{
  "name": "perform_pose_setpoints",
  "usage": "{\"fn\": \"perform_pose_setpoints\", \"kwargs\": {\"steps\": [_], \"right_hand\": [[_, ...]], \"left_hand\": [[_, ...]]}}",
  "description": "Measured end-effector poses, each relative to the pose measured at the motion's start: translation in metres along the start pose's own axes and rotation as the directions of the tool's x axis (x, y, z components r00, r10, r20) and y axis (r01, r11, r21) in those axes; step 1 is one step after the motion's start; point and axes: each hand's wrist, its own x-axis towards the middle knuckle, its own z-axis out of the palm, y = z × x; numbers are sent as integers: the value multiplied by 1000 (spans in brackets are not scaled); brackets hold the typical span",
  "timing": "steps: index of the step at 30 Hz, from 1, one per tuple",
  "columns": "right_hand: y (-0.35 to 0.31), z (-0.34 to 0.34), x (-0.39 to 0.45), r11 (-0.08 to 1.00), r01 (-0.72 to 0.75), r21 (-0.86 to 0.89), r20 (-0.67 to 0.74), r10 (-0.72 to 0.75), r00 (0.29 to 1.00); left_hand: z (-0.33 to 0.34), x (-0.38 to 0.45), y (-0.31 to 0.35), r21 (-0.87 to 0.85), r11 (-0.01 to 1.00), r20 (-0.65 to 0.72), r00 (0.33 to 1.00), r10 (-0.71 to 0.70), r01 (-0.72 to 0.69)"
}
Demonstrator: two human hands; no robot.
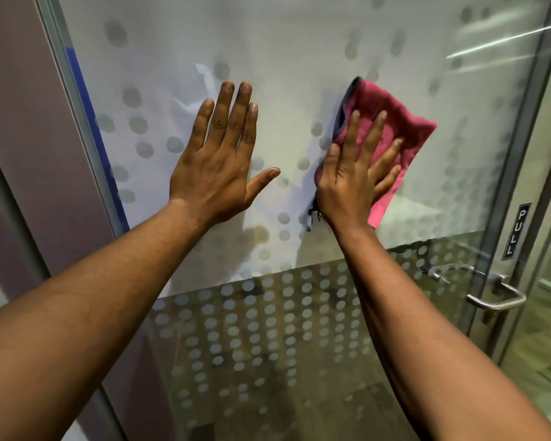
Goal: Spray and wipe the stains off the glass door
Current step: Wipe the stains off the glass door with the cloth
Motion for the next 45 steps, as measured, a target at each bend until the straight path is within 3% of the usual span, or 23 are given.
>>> {"fn": "perform_pose_setpoints", "kwargs": {"steps": [6,13,16,20,27,31,38,45], "right_hand": [[-13,5,-34,974,225,-24,57,-224,973],[13,24,-111,934,355,-37,178,-344,922],[33,29,-129,961,278,-12,176,-272,946],[55,33,-140,999,5,36,168,-11,986],[87,21,-81,940,-342,-5,91,341,936],[84,10,-49,959,-283,22,74,280,957],[94,15,-89,999,28,-43,196,-19,980],[145,27,-120,990,-107,-97,234,127,964]], "left_hand": [[-2,1,0,19,1000,12,1000,2,-2],[-3,1,0,19,1000,24,1000,-6,5],[-3,1,1,9,1000,29,1000,-11,11],[-3,1,2,11,1000,28,999,-19,19],[-15,3,12,-43,999,20,999,-25,26],[-17,14,48,-88,990,-19,994,112,-113],[5,16,117,-146,962,-7,973,232,-231],[23,14,165,-196,929,-25,949,315,-313]]}}
